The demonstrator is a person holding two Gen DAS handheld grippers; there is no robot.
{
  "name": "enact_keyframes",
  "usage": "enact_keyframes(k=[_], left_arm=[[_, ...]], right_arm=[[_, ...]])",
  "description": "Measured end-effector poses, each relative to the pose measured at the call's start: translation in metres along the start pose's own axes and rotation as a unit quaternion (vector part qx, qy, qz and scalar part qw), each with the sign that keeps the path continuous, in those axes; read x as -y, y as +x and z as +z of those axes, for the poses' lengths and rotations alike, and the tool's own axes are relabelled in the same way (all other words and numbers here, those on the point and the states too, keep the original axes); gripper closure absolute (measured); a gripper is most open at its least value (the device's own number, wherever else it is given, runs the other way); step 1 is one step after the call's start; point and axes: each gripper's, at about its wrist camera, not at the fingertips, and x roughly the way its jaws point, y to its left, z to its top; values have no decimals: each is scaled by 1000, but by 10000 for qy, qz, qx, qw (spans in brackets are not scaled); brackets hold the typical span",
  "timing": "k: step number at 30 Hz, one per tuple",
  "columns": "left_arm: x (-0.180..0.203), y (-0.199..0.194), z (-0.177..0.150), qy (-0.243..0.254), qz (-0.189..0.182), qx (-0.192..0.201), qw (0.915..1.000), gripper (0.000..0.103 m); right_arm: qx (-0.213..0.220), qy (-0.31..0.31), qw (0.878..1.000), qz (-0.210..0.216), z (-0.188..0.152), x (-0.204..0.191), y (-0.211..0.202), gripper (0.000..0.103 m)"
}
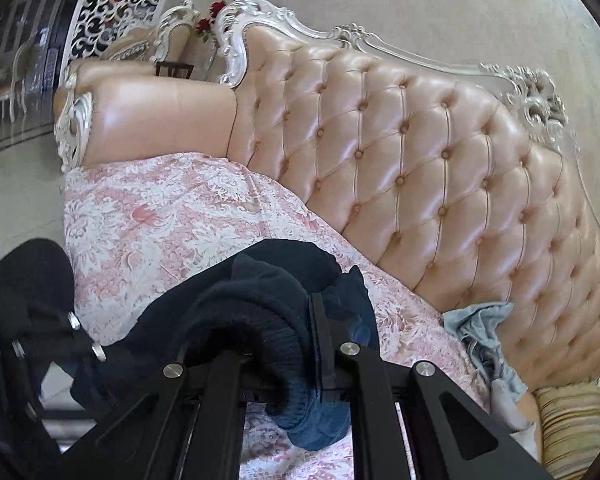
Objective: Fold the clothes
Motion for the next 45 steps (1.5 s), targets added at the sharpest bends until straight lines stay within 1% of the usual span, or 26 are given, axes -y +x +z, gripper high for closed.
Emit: enact_keyframes(k=[3,6,8,10,12,15,17,19,20,25,27,29,32,34,35,36,37,38,39,43,45], left_arm=[[-32,-21,20,-315,37,197,9993,95],[-48,-32,37,-367,71,284,9989,95],[-53,-32,48,-324,67,185,9993,95],[-58,-30,56,-496,-58,-14,9988,95],[-58,-27,63,-517,-68,-164,9985,95],[-55,-25,73,-536,-71,-444,9975,95],[-54,-24,78,-577,-75,-648,9962,95],[-55,-23,82,-707,-112,-790,9943,95],[-56,-23,84,-766,-126,-847,9934,95],[-54,-21,91,-719,30,-928,9931,95],[-55,-19,96,-707,65,-922,9932,95],[-58,-19,100,-707,84,-899,9934,95],[-59,-20,105,-673,97,-849,9941,95],[-58,-21,107,-642,99,-835,9944,95],[-57,-22,108,-633,107,-832,9945,95],[-56,-22,109,-613,127,-832,9946,95],[-55,-22,109,-599,142,-832,9946,95],[-55,-22,109,-602,141,-834,9946,95],[-55,-21,110,-600,149,-836,9946,95],[-53,-21,112,-573,187,-828,9947,95],[-52,-21,113,-565,208,-834,9947,95]], right_arm=[[125,129,9997,156,-7,4,-3,92],[131,336,9986,396,-17,6,0,90],[82,367,9981,494,-23,3,4,87],[12,319,9981,523,-27,-2,7,84],[-60,264,9981,546,-31,-6,9,74],[-61,169,9992,364,-37,-9,9,39],[-7,117,9997,203,-40,-11,9,30],[47,-3,10000,23,-42,-14,10,25],[51,-107,9999,-46,-44,-15,11,24],[-6,-660,9975,-266,-51,-28,19,24],[60,-885,9955,-331,-54,-35,16,24],[23,-1192,9916,-505,-60,-43,20,23],[-79,-1779,9806,-814,-74,-55,31,23],[-78,-1955,9766,-895,-81,-58,36,24],[-40,-1950,9765,-917,-83,-57,36,25],[4,-1868,9781,-920,-83,-54,36,31],[3,-1761,9798,-943,-81,-50,36,40],[-9,-1651,9815,-973,-79,-45,36,65],[-10,-1522,9836,-973,-77,-40,35,77],[32,-1148,9888,-958,-70,-18,28,79],[62,-965,9907,-957,-68,-9,24,84]])
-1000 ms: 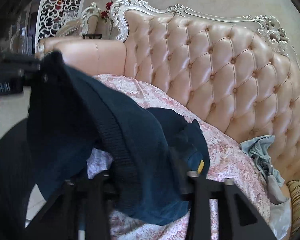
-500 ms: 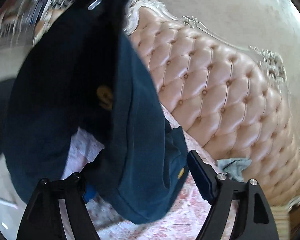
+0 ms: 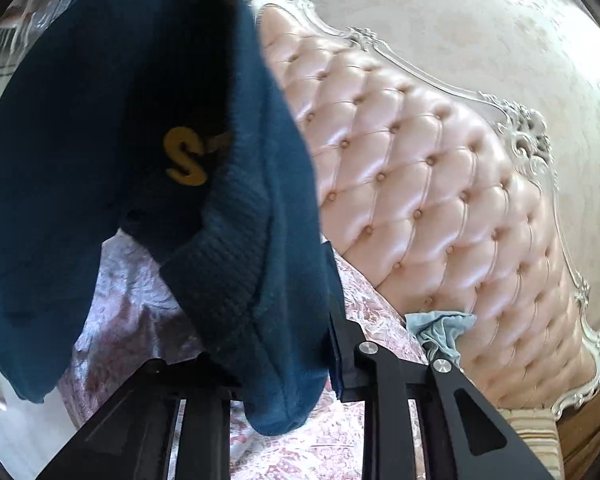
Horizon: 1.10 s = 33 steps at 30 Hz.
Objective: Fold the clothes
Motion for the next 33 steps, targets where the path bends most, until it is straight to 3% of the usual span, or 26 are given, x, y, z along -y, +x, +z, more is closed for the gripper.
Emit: enact_keyframes(k=[7,14,21,27,33], left_arm=[[2,1,1,16,26,-11,10000,95],[3,-3,0,29,15,30,10000,95],[6,-13,9,88,-97,200,9997,95],[18,-26,21,202,-268,416,9986,95],[29,-58,47,366,-477,1071,9924,95]], right_arm=[[39,860,9960,239,4,37,-6,93],[247,1706,9844,358,15,77,-18,94],[849,1896,9782,-70,49,114,-61,94],[1306,1590,9768,-601,87,138,-108,94],[1655,1505,9687,-1077,113,159,-155,94]])
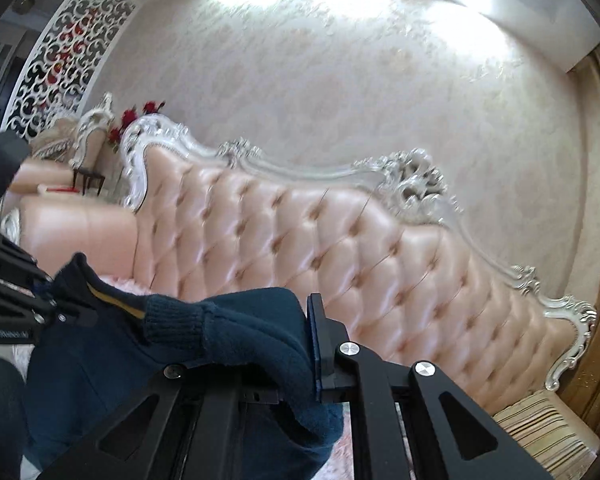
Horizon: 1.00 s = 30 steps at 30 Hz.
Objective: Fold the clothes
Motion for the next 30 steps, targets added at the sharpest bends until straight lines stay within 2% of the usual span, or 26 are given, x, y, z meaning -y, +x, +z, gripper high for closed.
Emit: enact_keyframes(k=[3,6,12,16,19,20,21,23,29,30], left_arm=[[-1,0,9,-55,-316,111,9994,95],[-5,27,6,-275,-628,-218,9974,95],[4,73,-21,-472,-801,-673,9934,94],[12,85,-39,-627,-857,-816,9910,94],[18,90,-43,-590,-862,-900,9904,94],[20,91,-41,-534,-827,-909,9910,94],[21,92,-39,-478,-791,-918,9915,94],[24,93,-36,-377,-707,-935,9924,94],[35,93,-33,-103,-506,-974,9939,94],[36,93,-33,-60,-462,-976,9941,94]], right_arm=[[78,-101,9996,-245,9,7,-15,94],[-446,138,9989,-56,-13,18,-5,94],[-1522,1104,9812,428,-90,36,23,94],[-1866,1377,9705,659,-131,33,28,93],[-1965,1467,9667,737,-151,33,26,86],[-2007,1501,9649,778,-156,34,26,76],[-2029,1533,9638,803,-162,36,26,61],[-2024,1545,9639,775,-173,38,23,45],[-1933,1073,9743,441,-186,37,18,45],[-1909,1017,9755,405,-185,37,17,50]])
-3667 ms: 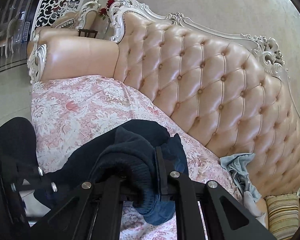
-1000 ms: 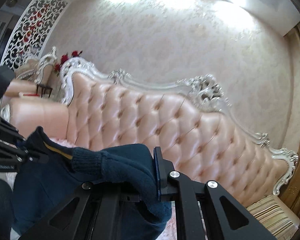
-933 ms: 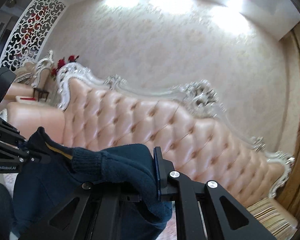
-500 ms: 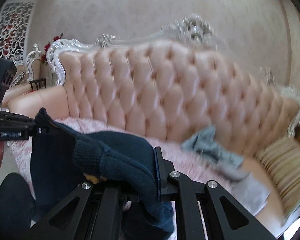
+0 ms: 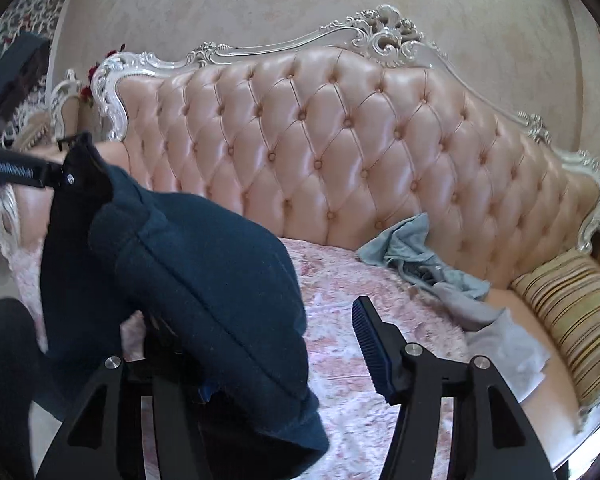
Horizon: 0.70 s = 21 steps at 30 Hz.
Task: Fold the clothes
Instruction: 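Hold the stretched sweatshirt above the bed with both tools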
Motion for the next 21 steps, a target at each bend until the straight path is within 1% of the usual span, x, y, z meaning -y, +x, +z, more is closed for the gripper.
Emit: enact_keyframes(k=[1,2,3,4,6,9,10,12,17,21], left_arm=[[1,1,0,31,46,-4,10000,94],[1,1,0,43,88,-10,10000,94],[2,1,0,57,126,-16,9999,94],[2,2,0,77,155,-24,9998,94],[3,2,0,146,213,-45,9997,94],[4,2,1,155,299,-87,9994,93],[4,3,1,145,344,-116,9992,91],[3,4,1,107,408,-176,9990,91],[0,5,-1,39,425,-307,9986,91],[0,5,-2,38,464,-359,9983,91]], right_arm=[[33,-44,10000,-38,1,0,-2,56],[65,-88,9999,-75,2,-1,-3,68],[86,-100,9999,-92,4,-1,-5,73],[103,-103,9998,-102,6,-1,-6,75],[127,-133,9998,-65,10,-2,-9,86],[60,-195,9998,-76,15,-4,-9,94],[36,-203,9998,-73,16,-5,-9,95],[-25,-120,9999,-27,19,-4,-8,96],[-122,145,9998,28,24,1,-5,96],[-159,122,9998,19,26,-1,-4,96]])
